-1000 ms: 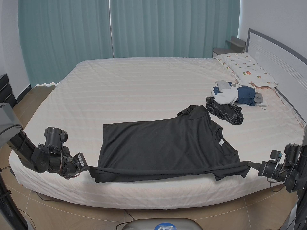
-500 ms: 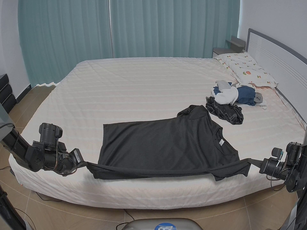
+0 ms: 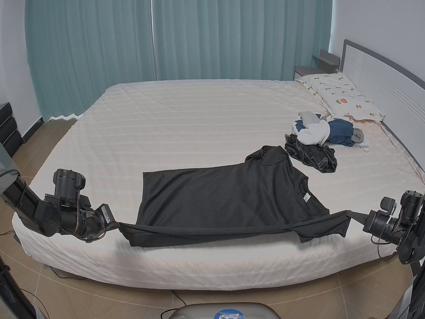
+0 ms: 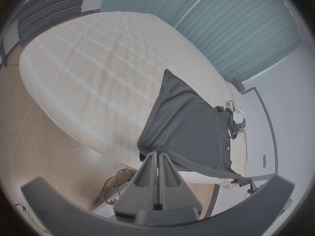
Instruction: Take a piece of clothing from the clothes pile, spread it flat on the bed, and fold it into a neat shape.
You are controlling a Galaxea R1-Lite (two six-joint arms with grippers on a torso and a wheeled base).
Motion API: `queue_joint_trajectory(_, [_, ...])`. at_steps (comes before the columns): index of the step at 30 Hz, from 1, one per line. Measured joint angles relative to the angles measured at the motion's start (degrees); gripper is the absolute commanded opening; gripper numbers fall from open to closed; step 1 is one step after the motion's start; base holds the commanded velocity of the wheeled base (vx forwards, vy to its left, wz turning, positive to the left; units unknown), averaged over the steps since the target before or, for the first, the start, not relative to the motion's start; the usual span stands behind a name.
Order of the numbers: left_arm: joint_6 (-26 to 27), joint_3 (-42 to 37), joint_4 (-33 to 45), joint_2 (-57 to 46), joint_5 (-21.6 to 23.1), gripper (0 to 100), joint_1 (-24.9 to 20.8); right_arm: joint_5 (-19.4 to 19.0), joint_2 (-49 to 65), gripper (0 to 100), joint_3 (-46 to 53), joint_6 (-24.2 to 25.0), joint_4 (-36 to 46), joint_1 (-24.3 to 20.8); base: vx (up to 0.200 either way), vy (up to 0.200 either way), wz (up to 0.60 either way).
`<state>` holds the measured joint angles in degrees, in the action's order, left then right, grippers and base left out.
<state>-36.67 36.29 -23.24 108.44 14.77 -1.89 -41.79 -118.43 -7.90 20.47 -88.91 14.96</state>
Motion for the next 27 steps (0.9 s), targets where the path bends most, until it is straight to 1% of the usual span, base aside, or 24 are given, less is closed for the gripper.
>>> queue_joint_trajectory(8, [-0.26, 1.35, -0.11, 2.34, -0.02, 0, -0.06, 0.13, -3.38, 0, -0.5, -1.1, -0.05, -0.02, 0.0, 0.0, 0.0])
queue_joint_trajectory(15, [-4.35, 5.41, -0.27, 5.24, -0.3, 0, -0.26, 0.73, -7.14, 0, -5.61, -0.96, -0.05, -0.68, 0.0, 0.0, 0.0])
queue_joint_trajectory(22, [-5.89, 8.36, -0.51, 7.85, -0.71, 0, -0.43, 0.93, -10.75, 0, -10.64, -0.77, -0.05, -1.62, 0.0, 0.0, 0.0])
queue_joint_trajectory(27, [-8.46, 10.95, -0.63, 9.95, -0.88, 0, -0.61, 0.99, -12.54, 0, -14.01, -0.5, 0.63, -2.47, 0.0, 0.0, 0.0])
